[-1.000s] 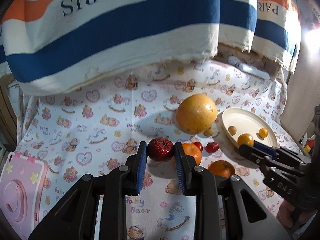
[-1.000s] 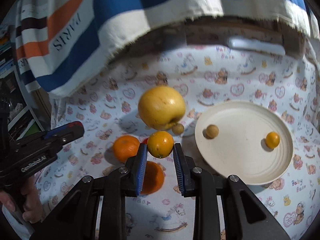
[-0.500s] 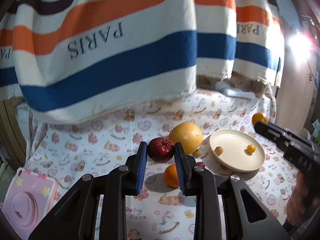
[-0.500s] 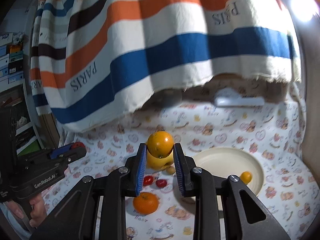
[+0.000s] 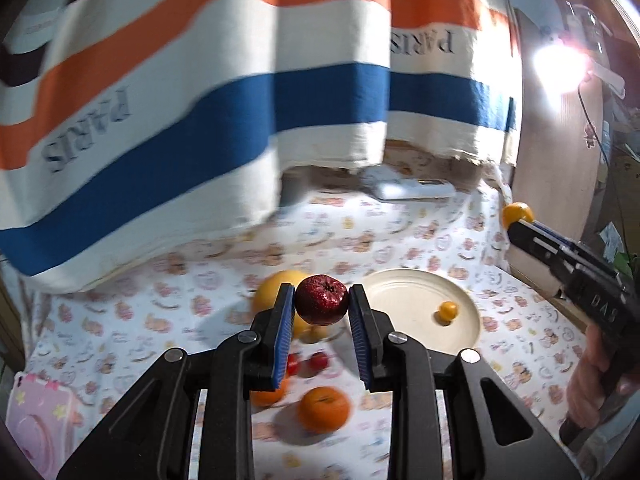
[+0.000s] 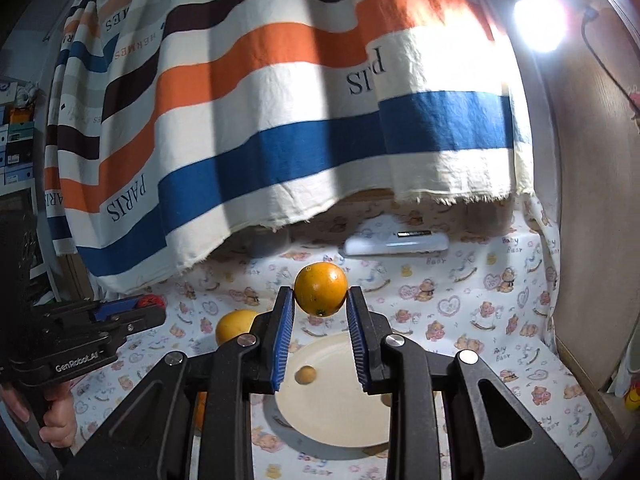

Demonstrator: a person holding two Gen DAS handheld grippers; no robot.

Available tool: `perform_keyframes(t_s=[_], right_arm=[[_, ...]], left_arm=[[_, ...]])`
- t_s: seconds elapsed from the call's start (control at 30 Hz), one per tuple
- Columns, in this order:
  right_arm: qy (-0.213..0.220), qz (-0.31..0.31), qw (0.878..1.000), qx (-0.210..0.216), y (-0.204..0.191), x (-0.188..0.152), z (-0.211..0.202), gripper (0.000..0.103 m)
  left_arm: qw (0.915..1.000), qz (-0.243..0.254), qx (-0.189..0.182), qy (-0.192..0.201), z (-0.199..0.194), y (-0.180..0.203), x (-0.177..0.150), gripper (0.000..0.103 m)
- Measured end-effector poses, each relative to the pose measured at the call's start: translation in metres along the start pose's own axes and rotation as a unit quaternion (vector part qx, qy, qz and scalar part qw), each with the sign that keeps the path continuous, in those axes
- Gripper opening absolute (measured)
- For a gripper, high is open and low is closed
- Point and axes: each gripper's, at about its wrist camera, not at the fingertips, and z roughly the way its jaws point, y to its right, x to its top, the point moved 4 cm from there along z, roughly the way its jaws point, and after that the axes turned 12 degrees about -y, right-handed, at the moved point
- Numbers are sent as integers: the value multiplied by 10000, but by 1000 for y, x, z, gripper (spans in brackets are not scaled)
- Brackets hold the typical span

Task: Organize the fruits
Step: 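Carry the red apple and orange fruit over the plate with both tools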

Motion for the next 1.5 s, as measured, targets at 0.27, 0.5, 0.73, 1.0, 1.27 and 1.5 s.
perform_keyframes(t_s=[0.27, 0.5, 0.73, 1.0, 1.27, 1.5], right_arm=[[-1016, 390, 9940, -57, 45, -9, 37, 28], [-1778, 587, 9819, -280, 63, -21, 64, 28], [-2537, 736, 9643, -165, 65, -44, 91, 28], [-2932, 587, 9541, -166, 62, -64, 118, 28], [-3168, 553, 9469, -43, 63, -73, 131, 28], [-3252, 582, 9438, -73, 65, -77, 136, 28]], left_arm=[[9965, 289, -512, -599, 53, 59, 13, 26], [9890, 195, -661, -1305, 107, 70, 5, 26], [9815, 348, -469, -1821, 143, 65, -16, 26], [9760, 279, -693, -2045, 158, 64, -25, 26], [9761, 374, -677, -2033, 161, 65, -29, 26], [9787, 515, -485, -1929, 162, 68, -28, 26]])
